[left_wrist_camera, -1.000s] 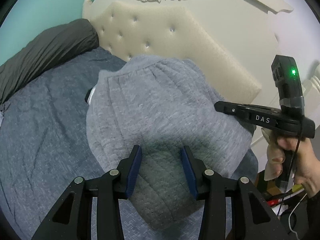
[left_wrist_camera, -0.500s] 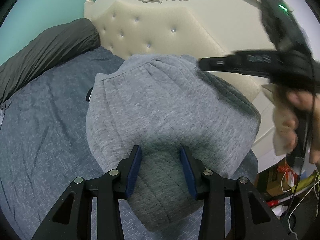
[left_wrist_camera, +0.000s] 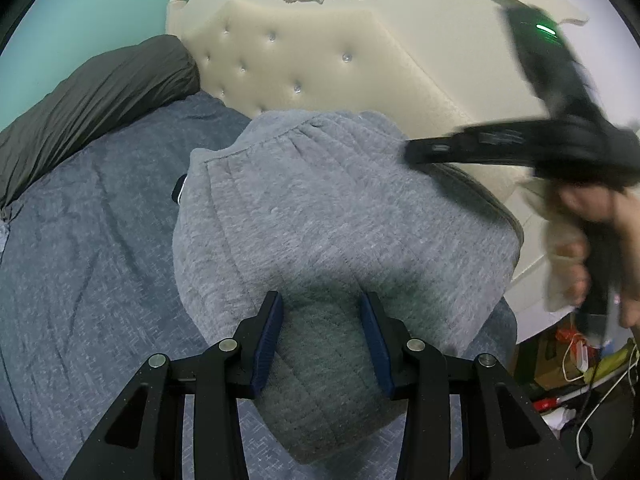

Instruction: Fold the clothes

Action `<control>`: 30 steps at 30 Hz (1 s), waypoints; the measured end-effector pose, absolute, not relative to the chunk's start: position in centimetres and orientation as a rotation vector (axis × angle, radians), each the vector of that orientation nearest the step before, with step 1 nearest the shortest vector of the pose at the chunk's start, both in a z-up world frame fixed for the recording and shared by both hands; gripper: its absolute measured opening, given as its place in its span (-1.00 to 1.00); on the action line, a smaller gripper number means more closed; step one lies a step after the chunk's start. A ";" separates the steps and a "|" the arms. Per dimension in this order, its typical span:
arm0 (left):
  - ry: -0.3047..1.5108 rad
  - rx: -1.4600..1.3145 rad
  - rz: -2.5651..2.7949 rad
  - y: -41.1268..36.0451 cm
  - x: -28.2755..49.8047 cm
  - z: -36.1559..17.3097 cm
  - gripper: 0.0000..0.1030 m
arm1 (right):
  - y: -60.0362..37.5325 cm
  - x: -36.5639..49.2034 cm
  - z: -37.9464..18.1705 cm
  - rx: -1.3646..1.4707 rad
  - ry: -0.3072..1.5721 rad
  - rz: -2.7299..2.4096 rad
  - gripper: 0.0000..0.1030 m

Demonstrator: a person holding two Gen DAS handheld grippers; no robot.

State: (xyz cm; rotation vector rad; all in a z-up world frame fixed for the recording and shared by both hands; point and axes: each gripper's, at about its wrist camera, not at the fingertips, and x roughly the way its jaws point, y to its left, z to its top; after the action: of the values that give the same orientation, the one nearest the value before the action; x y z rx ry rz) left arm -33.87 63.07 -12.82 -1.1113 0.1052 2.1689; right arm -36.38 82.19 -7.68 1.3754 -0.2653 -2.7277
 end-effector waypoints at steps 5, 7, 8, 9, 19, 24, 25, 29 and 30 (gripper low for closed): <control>0.116 -1.056 2.198 62.4 -32.7 -11.4 -0.15 | 83.1 -32.1 -7.3 1.346 -0.216 -2.729 -1.00; 0.105 -1.046 2.202 62.1 -32.3 -11.1 -0.15 | 82.9 -31.5 -7.4 1.348 -0.212 -2.713 -1.00; 0.103 -1.046 2.202 62.1 -32.2 -11.1 -0.15 | 82.7 -31.1 -7.5 1.356 -0.194 -2.707 -1.00; 0.108 -1.055 2.200 62.2 -32.2 -11.3 -0.15 | 82.6 -30.8 -7.8 1.368 -0.161 -2.709 -1.00; 0.108 -1.095 2.205 62.5 -31.5 -12.2 -0.15 | 83.7 -29.6 -10.6 1.392 -0.324 -2.728 -1.00; 0.046 -1.072 2.238 60.7 -30.9 -11.3 -0.15 | 82.9 -28.3 -8.3 1.300 -0.312 -2.766 -1.00; 0.037 -1.074 2.242 60.3 -30.8 -11.1 -0.15 | 82.7 -28.2 -7.8 1.284 -0.308 -2.768 -1.00; 0.027 -1.078 2.259 59.1 -30.1 -10.3 -0.15 | 82.1 -27.9 -6.6 1.259 -0.319 -2.759 -1.00; 0.028 -1.076 2.263 58.9 -29.9 -10.1 -0.15 | 81.9 -27.7 -6.4 1.257 -0.313 -2.757 -1.00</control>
State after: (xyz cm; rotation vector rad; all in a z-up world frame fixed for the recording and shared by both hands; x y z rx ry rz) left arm -29.91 58.91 -10.10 -1.0757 0.0280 2.2631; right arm -27.72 81.87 -6.41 1.2568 -0.3132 -2.7567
